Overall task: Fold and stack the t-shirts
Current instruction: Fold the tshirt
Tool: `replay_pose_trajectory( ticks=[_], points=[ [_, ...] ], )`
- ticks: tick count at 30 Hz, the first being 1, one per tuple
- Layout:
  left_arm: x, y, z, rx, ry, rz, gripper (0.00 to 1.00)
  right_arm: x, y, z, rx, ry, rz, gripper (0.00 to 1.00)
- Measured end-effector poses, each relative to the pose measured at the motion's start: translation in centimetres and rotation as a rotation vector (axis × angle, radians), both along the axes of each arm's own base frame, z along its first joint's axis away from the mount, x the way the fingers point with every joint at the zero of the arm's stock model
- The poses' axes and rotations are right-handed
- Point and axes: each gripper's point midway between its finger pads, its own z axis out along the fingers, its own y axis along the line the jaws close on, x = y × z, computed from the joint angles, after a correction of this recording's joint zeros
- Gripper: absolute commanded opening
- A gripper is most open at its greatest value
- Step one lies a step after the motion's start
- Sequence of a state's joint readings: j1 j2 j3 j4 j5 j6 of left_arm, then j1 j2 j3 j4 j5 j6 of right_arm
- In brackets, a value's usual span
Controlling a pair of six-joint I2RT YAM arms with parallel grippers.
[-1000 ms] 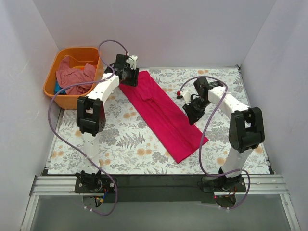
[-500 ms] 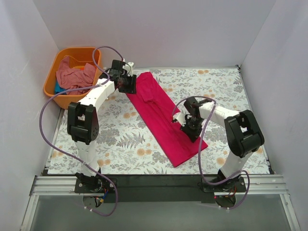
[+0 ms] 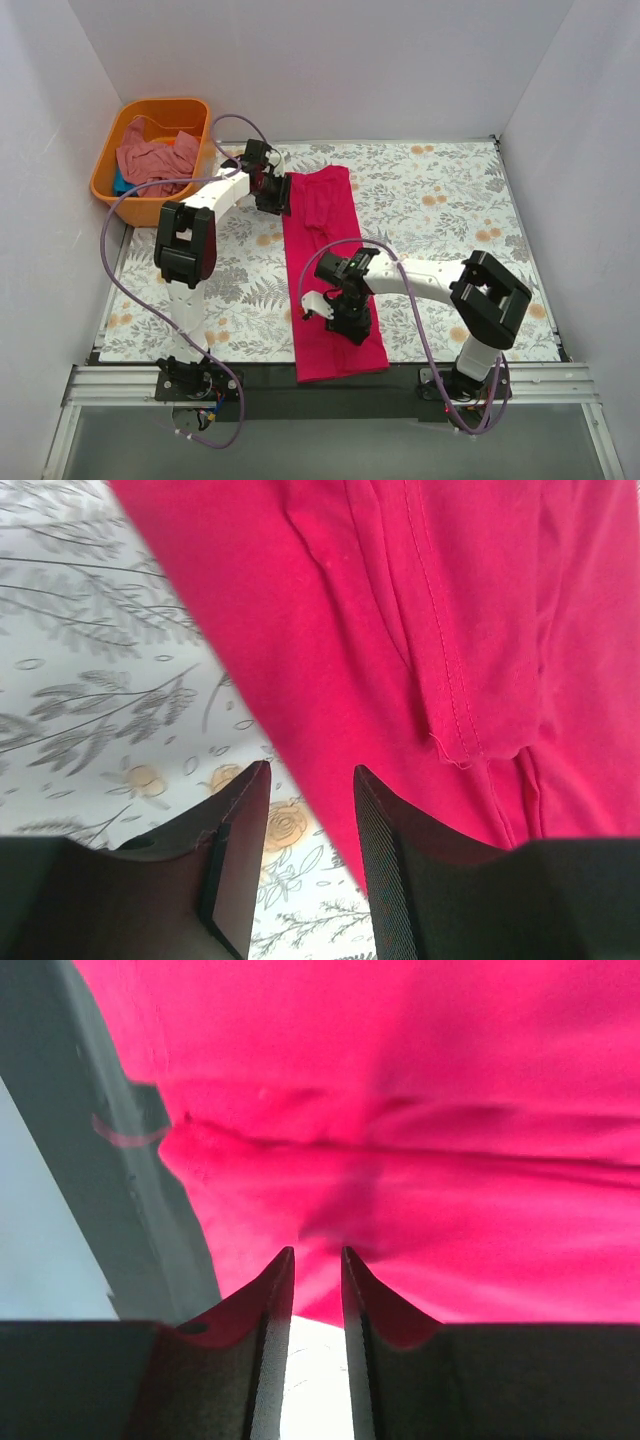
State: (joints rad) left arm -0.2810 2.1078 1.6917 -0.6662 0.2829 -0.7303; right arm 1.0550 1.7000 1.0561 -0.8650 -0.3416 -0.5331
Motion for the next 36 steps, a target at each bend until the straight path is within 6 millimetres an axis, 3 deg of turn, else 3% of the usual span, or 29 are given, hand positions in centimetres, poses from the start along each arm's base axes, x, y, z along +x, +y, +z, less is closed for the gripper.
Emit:
replay_pose_trajectory(
  ticks=[3, 6, 8, 13, 16, 19, 21, 23, 26, 36],
  points=[
    [-0.7, -0.9, -1.6, 0.002, 0.040, -0.024, 0.35, 1.5, 1.4, 1.4, 0.046, -0.007, -0.035, 0.36],
    [-0.5, -1.8, -2.5, 0.001, 0.051, -0.039, 0.30, 4.6, 2.9, 3.7, 0.125, -0.025, -0.115, 0.35],
    [-0.2, -2.3, -3.1, 0.000, 0.055, -0.048, 0.28, 8.0, 3.6, 5.6, 0.194, -0.053, -0.198, 0.34],
    [2.0, -3.2, -4.2, -0.014, 0.037, -0.038, 0.24, 19.9, 3.3, 9.3, 0.321, -0.162, -0.465, 0.28],
    [3.6, -3.5, -4.3, -0.027, 0.017, -0.031, 0.24, 26.9, 2.4, 8.8, 0.341, -0.198, -0.615, 0.25],
    [5.2, -4.1, -4.3, -0.037, -0.011, -0.034, 0.24, 32.7, 1.6, 6.5, 0.325, -0.213, -0.731, 0.24],
    [6.3, -4.5, -4.2, -0.048, -0.037, -0.036, 0.24, 35.5, 1.7, 4.5, 0.313, -0.222, -0.777, 0.24],
    [7.0, -4.7, -4.2, -0.052, -0.055, -0.035, 0.24, 37.2, 2.0, 2.3, 0.297, -0.223, -0.801, 0.24],
    [7.7, -4.9, -4.2, -0.055, -0.074, -0.034, 0.24, 38.1, 2.5, -0.2, 0.274, -0.222, -0.818, 0.25],
    [10.8, -5.1, -4.2, -0.086, -0.136, -0.013, 0.25, 42.7, 2.0, -0.4, 0.275, -0.423, -0.887, 0.24]
  ],
)
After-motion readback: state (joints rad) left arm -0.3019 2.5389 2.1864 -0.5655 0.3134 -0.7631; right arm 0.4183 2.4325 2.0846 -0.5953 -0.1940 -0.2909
